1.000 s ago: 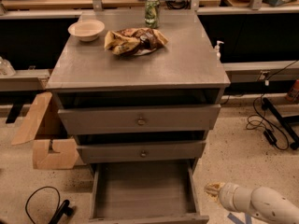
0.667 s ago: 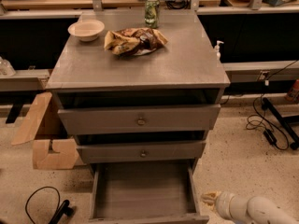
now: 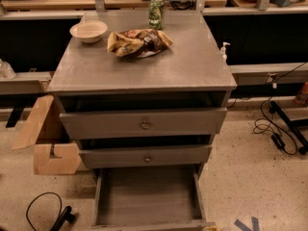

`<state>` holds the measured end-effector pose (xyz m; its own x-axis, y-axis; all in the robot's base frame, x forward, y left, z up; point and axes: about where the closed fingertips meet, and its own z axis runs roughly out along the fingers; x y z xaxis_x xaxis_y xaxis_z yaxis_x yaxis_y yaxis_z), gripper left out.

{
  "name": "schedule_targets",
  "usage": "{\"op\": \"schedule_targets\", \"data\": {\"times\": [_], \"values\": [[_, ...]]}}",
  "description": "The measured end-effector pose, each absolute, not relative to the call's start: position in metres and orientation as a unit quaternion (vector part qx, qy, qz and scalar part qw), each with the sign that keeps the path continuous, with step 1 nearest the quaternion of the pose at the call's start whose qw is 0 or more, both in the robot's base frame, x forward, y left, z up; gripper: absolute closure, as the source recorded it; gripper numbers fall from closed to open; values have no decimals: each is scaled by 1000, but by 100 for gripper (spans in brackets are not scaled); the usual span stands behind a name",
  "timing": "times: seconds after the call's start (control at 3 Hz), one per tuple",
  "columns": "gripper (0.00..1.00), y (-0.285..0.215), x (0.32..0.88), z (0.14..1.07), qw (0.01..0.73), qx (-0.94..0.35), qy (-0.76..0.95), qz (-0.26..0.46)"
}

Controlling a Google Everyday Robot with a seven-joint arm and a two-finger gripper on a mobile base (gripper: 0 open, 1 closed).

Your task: Close bottom drawer

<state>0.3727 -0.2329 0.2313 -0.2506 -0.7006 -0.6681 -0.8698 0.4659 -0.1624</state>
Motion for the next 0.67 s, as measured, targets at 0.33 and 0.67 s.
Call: {"op": "schedule_targets", "data": {"times": [0.33,0.67], "values": [[100,-218,345,179,355,-491,780,154],[100,-196,332,135,358,-484,776,190]]}}
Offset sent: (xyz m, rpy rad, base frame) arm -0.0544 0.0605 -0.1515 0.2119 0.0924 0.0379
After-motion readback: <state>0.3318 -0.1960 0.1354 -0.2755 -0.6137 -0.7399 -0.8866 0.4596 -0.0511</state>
